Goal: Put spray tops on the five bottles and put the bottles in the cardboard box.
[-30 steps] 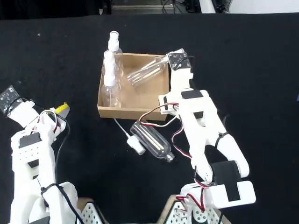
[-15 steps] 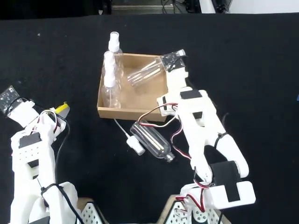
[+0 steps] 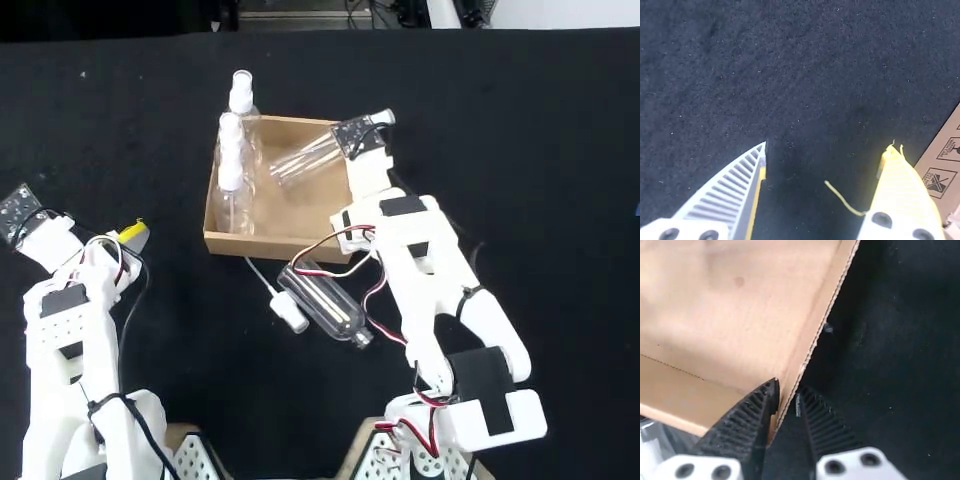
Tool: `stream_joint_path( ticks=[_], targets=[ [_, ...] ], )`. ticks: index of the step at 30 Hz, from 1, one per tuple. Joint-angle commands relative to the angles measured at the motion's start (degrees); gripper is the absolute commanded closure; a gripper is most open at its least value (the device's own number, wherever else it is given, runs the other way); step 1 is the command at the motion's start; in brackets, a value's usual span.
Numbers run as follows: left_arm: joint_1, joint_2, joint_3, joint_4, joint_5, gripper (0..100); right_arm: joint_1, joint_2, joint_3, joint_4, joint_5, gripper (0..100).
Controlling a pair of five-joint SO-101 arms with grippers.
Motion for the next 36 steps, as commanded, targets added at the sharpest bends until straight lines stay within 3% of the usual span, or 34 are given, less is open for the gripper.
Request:
stream_joint_path(
  ticks=[1,7,13,23,36],
  targets=[
    [-0.7,-0.6,-1.5,-1.3,-1.2,66,-2.3,-0.8,0.9,0.7,1.1,98.7],
    [-0.7,-0.6,-1.5,-1.3,-1.2,66,-2.3,-0.8,0.5,0.7,2.3,97.2],
    [-0.7,-0.6,-1.5,-1.3,-1.2,66,-2.3,-0.8,-0.5,0.7,1.8,80.5],
    [-0.7,-0.6,-1.5,-1.3,-1.2,66,-2.5,-0.9,-4.2,0.9,-2.3,79.7],
    [-0.7,-0.6,-1.5,-1.3,-1.2,66,-2.5,-4.7,-20.6,20.8,-3.8,79.7]
  ],
)
